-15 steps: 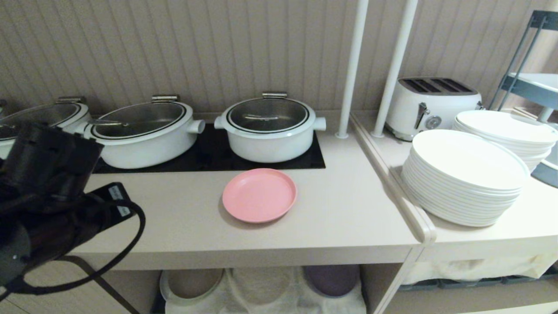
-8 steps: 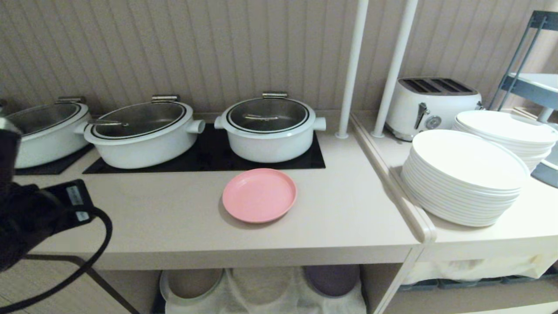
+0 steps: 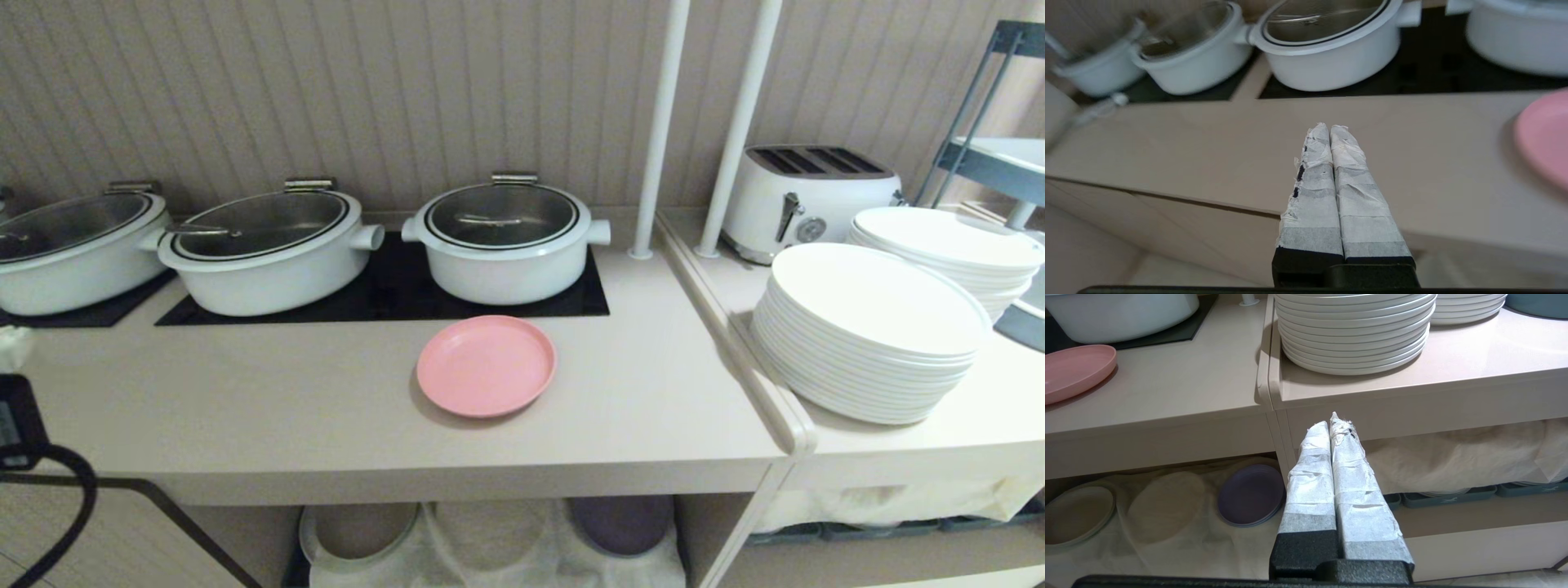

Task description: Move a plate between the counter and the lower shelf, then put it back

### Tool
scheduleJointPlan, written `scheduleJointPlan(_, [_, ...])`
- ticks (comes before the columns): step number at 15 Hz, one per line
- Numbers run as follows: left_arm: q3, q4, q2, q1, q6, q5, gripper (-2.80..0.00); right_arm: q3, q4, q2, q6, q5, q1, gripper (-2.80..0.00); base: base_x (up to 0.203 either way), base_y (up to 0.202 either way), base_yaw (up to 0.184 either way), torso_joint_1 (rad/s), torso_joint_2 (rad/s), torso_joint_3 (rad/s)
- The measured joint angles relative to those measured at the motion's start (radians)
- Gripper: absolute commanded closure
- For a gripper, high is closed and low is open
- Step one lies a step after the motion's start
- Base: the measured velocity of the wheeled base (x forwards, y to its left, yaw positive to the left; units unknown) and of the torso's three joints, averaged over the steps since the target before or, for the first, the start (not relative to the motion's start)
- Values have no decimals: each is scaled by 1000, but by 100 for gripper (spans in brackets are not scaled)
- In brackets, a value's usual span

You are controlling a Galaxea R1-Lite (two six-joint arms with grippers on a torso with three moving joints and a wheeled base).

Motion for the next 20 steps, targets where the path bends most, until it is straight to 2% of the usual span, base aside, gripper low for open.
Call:
scheduleJointPlan(2, [51,-10,-81,107,56,-118,0,0,0,0,0,0,0,0,0,0,0,0,0,0])
scheduleJointPlan(4, [119,-16,-169,252,71,-322,0,0,0,0,-1,0,0,0,0,0,0,0,0,0])
scheduleJointPlan(6, [238,-19,-269,346,76,-537,0,0,0,0,0,0,0,0,0,0,0,0,0,0])
scheduleJointPlan(8, [378,-24,-382,391,78,-681,0,0,0,0,0,0,0,0,0,0,0,0,0,0])
scheduleJointPlan(10, [481,-24,-504,406,63,-765,0,0,0,0,0,0,0,0,0,0,0,0,0,0])
scheduleJointPlan(14, [545,59,-730,419,-31,-959,0,0,0,0,0,0,0,0,0,0,0,0,0,0])
scheduleJointPlan(15, [549,74,-776,421,-55,-977,0,0,0,0,0,0,0,0,0,0,0,0,0,0])
scheduleJointPlan(16, [551,77,-806,422,-62,-957,0,0,0,0,0,0,0,0,0,0,0,0,0,0])
scheduleJointPlan(18, [556,95,-839,423,-32,-848,0,0,0,0,0,0,0,0,0,0,0,0,0,0])
scheduleJointPlan(19, [558,143,-849,424,-18,-792,0,0,0,0,0,0,0,0,0,0,0,0,0,0])
scheduleJointPlan(20, [558,185,-855,425,-33,-770,0,0,0,0,-1,0,0,0,0,0,0,0,0,0])
